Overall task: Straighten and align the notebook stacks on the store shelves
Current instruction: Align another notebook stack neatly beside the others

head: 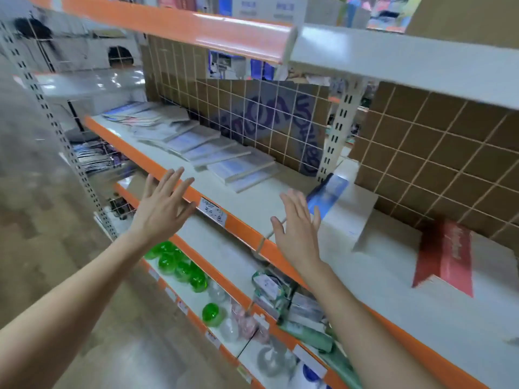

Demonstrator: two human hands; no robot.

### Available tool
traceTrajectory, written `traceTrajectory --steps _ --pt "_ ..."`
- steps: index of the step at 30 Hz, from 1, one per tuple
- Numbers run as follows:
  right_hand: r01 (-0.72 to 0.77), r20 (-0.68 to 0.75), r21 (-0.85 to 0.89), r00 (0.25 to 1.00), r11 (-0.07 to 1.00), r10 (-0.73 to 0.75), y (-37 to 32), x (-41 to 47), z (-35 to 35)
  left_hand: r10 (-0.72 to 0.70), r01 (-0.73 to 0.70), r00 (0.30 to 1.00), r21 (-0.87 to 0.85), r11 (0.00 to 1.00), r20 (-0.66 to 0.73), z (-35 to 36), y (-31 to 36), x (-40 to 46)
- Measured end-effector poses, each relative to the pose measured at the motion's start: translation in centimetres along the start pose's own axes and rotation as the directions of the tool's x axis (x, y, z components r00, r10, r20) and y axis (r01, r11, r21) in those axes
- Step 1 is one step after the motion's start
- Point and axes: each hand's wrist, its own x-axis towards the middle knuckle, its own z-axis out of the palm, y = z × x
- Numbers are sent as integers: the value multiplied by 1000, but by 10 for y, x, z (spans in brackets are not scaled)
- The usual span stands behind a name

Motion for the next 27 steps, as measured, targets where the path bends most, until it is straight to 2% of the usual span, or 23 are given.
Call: traceTrajectory --steps 2,6,10,16,22,27 --pt "22 40 -2 999 1000 -22 -43 29 33 -68 68 998 10 998 -5 -3 -61 3" --pt "76 128 -27 989 997 -72 -126 86 98 -97 94 994 69 993 46 -10 -170 8" --pt "112 181 54 976 992 -120 -197 134 150 -135 126 987 102 987 84 -14 -259 20" --pt "137 203 -20 970 990 -131 -246 208 202 -182 178 979 46 983 92 7 -338 76" --pt "126 192 -35 974 991 -117 -278 308 245 -150 150 979 13 989 136 52 -395 155" --pt "123 214 -15 970 992 -117 -321 401 284 -146 148 961 9 989 236 81 -453 223"
